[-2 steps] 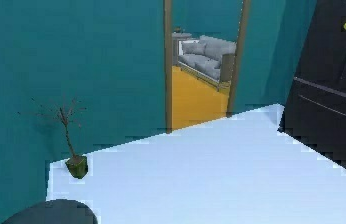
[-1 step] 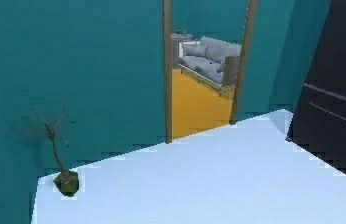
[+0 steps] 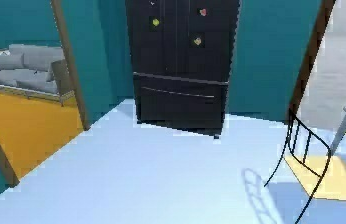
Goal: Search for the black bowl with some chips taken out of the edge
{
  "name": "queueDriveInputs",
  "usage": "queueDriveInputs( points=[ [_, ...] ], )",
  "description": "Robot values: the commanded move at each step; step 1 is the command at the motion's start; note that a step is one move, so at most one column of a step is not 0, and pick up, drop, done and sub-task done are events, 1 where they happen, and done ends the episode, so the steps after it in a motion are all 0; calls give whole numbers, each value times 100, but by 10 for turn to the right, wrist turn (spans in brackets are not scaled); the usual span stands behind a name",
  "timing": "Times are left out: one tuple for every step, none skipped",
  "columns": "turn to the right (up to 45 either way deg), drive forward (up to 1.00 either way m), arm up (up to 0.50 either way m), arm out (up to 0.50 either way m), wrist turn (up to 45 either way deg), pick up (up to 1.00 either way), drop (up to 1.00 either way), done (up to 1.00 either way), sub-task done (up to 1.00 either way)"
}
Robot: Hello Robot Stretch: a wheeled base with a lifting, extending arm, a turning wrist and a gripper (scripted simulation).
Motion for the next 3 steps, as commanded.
queueDriveInputs(
  points=[
    [450, 0, 0, 0, 0, 0, 0, 0, 0],
    [180, 0, 0, 0, 0, 0, 0, 0, 0],
    [0, 5, 0, 0, 0, 0, 0, 0, 0]
  ],
)
